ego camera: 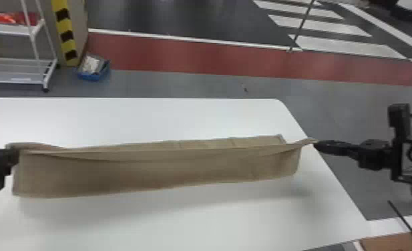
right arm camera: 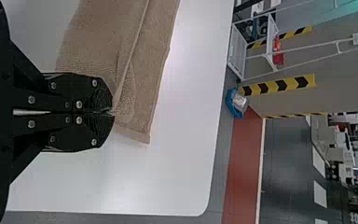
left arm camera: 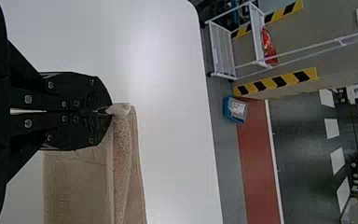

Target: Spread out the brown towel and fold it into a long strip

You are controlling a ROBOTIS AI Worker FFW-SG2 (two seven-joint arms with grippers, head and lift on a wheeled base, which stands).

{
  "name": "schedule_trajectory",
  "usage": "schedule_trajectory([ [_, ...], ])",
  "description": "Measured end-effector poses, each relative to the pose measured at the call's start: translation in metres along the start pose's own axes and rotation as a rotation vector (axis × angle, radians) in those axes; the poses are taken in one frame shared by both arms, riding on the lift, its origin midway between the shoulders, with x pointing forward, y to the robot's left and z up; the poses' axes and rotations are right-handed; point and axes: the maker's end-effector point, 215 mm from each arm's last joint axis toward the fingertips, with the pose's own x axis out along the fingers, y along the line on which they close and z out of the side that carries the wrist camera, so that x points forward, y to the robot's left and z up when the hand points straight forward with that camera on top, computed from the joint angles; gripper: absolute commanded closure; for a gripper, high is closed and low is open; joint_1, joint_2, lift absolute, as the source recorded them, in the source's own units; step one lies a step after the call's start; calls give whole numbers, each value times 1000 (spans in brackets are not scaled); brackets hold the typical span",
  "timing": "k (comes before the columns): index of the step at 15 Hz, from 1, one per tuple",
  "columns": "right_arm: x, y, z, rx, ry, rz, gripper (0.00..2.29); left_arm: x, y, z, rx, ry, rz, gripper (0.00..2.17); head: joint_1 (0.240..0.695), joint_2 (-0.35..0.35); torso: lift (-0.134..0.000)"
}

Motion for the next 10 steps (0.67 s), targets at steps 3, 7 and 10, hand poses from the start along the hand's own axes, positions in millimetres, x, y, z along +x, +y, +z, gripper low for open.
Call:
schedule_trajectory([
  [3, -20, 0, 14, -12, -52, -13, 1237, -6, 6, 6, -21, -19, -27, 1831, 695, -251, -125],
  [7, 18, -23, 73, -39, -105, -60, 1237, 25, 4, 32, -56, -1, -87, 1831, 689, -224, -125],
  [10, 56, -31, 125, -106, -173, -85, 1237, 56, 9, 80, -121, -71, -118, 1831, 639, -190, -125],
])
